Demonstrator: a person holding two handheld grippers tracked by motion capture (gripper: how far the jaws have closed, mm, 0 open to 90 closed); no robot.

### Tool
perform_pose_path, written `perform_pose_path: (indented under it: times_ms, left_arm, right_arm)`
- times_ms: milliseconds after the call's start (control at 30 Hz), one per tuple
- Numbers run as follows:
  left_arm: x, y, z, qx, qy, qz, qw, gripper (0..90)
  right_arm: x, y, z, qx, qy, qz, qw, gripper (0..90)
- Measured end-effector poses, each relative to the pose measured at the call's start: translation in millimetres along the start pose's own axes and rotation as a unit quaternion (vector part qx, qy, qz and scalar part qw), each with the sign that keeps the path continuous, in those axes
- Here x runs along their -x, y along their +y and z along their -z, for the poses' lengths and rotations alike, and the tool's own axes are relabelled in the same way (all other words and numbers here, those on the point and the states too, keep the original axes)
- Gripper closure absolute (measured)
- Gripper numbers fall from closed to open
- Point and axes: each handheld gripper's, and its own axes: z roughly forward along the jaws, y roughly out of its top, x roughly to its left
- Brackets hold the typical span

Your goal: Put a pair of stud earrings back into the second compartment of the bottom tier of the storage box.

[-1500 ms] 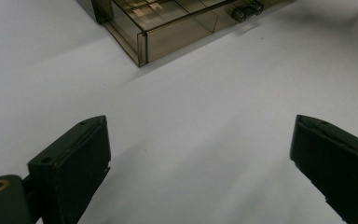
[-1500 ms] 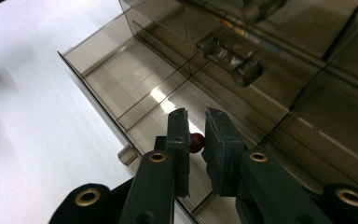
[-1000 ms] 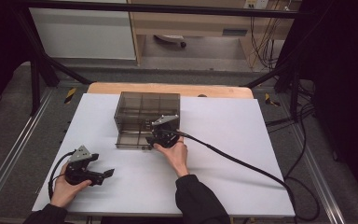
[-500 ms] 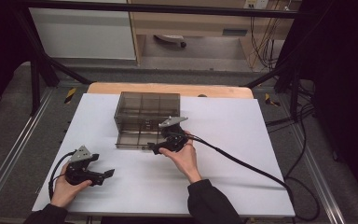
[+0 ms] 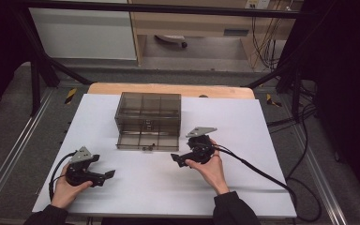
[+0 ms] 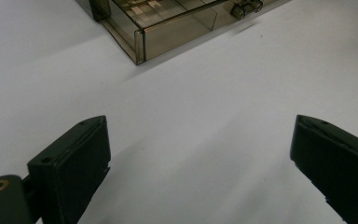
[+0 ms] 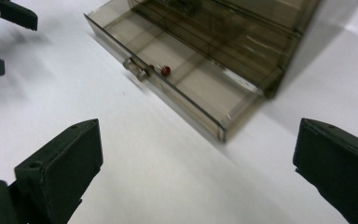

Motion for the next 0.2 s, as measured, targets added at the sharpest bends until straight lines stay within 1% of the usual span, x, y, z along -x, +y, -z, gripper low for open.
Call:
perform_pose_path:
  times_ms: [67, 100, 200]
  left_arm:
    - [0.2, 0.0, -0.4, -0.001, 0.001, 0.000, 1.0000, 4.7]
    - [0.3, 0.0, -0.6, -0.002, 0.000, 0.000, 1.0000, 4.7]
    - [0.8, 0.2, -0.8, -0.003, -0.001, -0.002, 1.0000, 4.7]
  right_arm:
    - [5.7, -7.7, 6.4, 0.003, -0.002, -0.004, 1.0000, 1.2]
    - [9.0, -13.0, 11.1, 0.005, -0.004, -0.010, 0.9999, 1.2]
    - [16.5, -25.4, 21.7, 0.012, -0.003, -0.013, 0.9998, 0.8]
